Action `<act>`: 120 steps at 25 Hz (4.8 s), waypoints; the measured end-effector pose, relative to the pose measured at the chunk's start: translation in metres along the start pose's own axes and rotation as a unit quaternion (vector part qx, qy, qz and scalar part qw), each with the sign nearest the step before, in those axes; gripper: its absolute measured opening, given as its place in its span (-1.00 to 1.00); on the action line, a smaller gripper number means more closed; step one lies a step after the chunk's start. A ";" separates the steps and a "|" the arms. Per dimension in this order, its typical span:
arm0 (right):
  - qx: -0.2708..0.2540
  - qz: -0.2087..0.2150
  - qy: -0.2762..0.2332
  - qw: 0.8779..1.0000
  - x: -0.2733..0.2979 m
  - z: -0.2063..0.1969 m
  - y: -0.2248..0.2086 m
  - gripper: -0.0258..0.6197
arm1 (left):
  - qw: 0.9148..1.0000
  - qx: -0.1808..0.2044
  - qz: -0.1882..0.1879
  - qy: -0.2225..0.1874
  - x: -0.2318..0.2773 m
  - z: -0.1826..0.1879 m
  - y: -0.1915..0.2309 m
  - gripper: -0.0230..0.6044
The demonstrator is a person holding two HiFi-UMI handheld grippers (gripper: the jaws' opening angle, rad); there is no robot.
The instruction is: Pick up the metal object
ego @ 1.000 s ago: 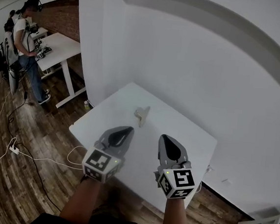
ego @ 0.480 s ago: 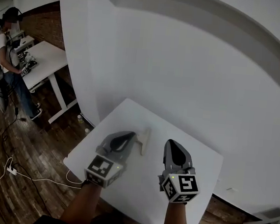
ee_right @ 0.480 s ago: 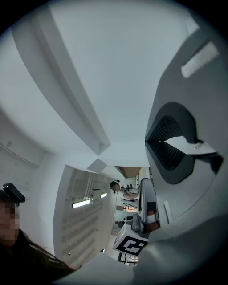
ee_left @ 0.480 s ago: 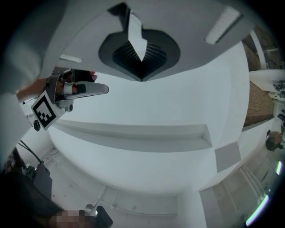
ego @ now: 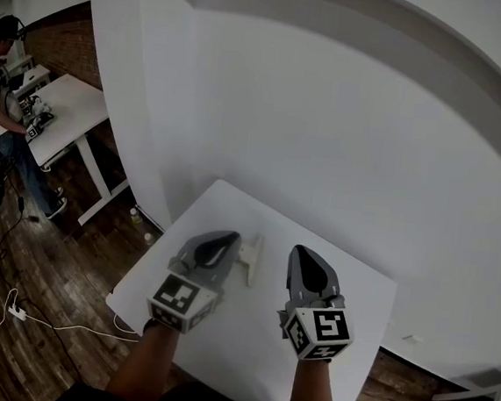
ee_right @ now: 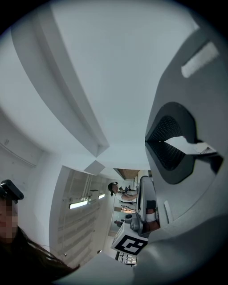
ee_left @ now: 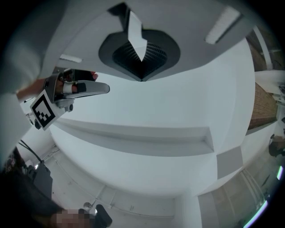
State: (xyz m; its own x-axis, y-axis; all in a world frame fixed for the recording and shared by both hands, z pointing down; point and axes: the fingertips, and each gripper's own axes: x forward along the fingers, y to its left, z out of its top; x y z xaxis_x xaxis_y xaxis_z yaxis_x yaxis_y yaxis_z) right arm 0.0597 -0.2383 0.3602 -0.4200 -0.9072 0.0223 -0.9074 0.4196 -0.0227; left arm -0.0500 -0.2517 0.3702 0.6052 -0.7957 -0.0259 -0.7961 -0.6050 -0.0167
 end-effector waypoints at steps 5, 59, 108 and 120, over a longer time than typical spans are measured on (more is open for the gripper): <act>-0.002 0.006 0.003 1.000 0.005 0.000 -0.004 -0.89 | 1.000 -0.001 0.001 0.005 0.006 -0.001 0.000 -0.95; 0.003 -0.016 0.082 0.997 0.024 -0.054 -0.037 -0.89 | 0.825 -0.479 -0.032 0.297 0.093 -0.276 0.031 -0.82; -0.014 0.004 -0.006 1.000 0.015 0.012 -0.024 -0.89 | 0.994 -0.103 0.026 0.007 0.024 0.026 -0.014 -0.89; -0.040 0.009 -0.002 0.999 0.009 0.013 -0.019 -0.89 | 0.997 -0.074 0.033 -0.005 0.013 0.035 -0.022 -0.89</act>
State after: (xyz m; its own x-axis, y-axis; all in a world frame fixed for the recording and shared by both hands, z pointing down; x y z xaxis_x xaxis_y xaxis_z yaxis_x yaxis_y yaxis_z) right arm 0.0735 -0.2546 0.3482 -0.4370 -0.8992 0.0185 -0.8975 0.4374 0.0571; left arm -0.0248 -0.2474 0.3356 0.5515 -0.8336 -0.0316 -0.8242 -0.5503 0.1332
